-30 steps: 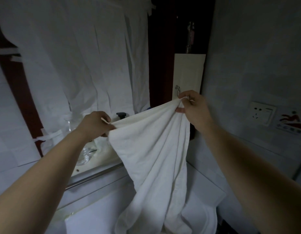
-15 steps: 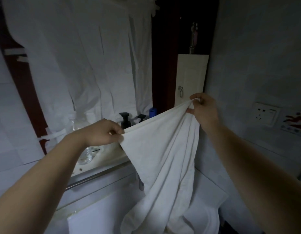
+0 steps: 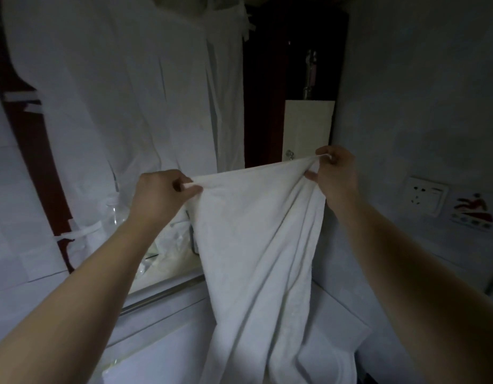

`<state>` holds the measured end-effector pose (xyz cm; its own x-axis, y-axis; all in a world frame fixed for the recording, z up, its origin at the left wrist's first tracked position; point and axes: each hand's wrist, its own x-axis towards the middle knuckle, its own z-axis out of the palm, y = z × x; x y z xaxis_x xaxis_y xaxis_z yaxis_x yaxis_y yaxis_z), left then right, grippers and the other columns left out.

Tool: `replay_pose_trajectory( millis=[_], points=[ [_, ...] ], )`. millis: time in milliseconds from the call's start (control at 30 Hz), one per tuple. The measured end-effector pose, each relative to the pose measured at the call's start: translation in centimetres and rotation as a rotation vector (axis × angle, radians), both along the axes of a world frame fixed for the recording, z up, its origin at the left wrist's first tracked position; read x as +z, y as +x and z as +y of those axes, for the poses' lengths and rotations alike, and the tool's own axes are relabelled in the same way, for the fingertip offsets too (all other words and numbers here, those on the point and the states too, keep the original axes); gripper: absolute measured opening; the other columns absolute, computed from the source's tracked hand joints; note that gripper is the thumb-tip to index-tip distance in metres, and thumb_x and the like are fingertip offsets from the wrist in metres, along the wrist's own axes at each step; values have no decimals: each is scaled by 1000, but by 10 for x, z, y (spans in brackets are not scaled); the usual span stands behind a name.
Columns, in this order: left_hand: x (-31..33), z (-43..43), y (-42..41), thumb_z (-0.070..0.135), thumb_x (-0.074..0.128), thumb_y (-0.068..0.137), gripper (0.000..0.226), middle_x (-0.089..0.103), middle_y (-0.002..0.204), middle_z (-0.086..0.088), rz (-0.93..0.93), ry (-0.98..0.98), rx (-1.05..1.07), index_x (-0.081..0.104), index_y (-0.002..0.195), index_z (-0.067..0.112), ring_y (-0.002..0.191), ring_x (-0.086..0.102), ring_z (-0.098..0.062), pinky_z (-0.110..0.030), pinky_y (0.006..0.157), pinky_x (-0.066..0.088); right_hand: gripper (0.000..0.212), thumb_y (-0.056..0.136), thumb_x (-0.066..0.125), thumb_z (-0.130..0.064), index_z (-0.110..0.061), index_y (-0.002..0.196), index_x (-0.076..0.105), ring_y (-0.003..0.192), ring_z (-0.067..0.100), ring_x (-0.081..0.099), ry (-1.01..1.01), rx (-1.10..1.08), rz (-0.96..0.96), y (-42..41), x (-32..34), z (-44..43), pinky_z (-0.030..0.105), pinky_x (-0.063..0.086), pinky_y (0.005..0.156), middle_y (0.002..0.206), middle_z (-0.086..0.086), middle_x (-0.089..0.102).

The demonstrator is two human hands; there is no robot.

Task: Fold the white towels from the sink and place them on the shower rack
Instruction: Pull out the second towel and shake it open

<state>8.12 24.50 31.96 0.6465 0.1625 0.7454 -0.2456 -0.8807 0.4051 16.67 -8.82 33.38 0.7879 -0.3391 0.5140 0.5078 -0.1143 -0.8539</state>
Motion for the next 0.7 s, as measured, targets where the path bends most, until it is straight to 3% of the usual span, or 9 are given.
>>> replay_pose_trajectory(
  millis=[67, 133, 267, 433, 500, 567, 633, 700],
  points=[
    [8, -1, -1, 38, 87, 74, 24, 66, 75, 15, 49, -224, -59, 73, 92, 31, 67, 63, -2, -15, 67, 45, 30, 97, 54, 2, -24, 87, 65, 94, 4, 55, 26, 24, -28, -1, 6, -4, 8, 53, 61, 122, 9, 58],
    [9, -2, 0, 35, 88, 74, 33, 68, 80, 13, 132, -418, -107, 72, 103, 32, 70, 64, -6, -19, 74, 48, 30, 99, 50, 0, -23, 87, 66, 101, 10, 57, 70, 87, -27, -1, 9, -4, 18, 59, 67, 125, 10, 56],
    [7, -8, 0, 22, 87, 77, 20, 72, 69, 12, 228, -693, -229, 79, 96, 22, 52, 56, -1, -15, 45, 43, 31, 99, 49, -1, -23, 90, 68, 109, 14, 58, 81, 145, -39, -1, 11, -7, 24, 61, 73, 130, 12, 55],
    [6, -3, 4, 15, 86, 77, 16, 69, 75, -5, 273, -918, -231, 76, 89, 15, 49, 51, -8, -17, 36, 31, 25, 99, 52, -5, -23, 94, 69, 110, 15, 59, 38, 166, -46, -1, 11, -7, 26, 61, 74, 122, 8, 57],
    [4, -3, 5, 9, 81, 83, 15, 74, 78, -14, 284, -1046, -296, 72, 94, 5, 51, 62, -15, -18, 40, 42, 24, 98, 55, -7, -26, 92, 70, 106, 13, 62, -1, 163, -56, -3, 14, -4, 26, 62, 73, 116, 3, 61],
    [3, -7, 4, 1, 72, 89, 9, 71, 79, -19, 261, -1199, -404, 64, 94, 2, 57, 71, -24, -32, 48, 58, 28, 95, 60, -6, -32, 88, 69, 103, 11, 61, -53, 161, -74, -5, 16, 2, 25, 61, 69, 110, -4, 61],
    [1, -10, 6, -2, 67, 92, 10, 67, 81, -17, 225, -1258, -435, 59, 93, 4, 58, 72, -26, -42, 52, 62, 32, 94, 61, -5, -34, 84, 67, 105, 14, 59, -46, 169, -61, -8, 18, 8, 33, 63, 70, 107, -7, 58],
    [-2, -12, 9, -3, 66, 93, 14, 67, 87, -15, 197, -1273, -438, 59, 98, 7, 64, 73, -23, -42, 66, 64, 33, 94, 62, -3, -35, 83, 64, 103, 12, 58, -73, 132, -48, -8, 20, 9, 27, 62, 69, 105, -9, 56]
  ],
)
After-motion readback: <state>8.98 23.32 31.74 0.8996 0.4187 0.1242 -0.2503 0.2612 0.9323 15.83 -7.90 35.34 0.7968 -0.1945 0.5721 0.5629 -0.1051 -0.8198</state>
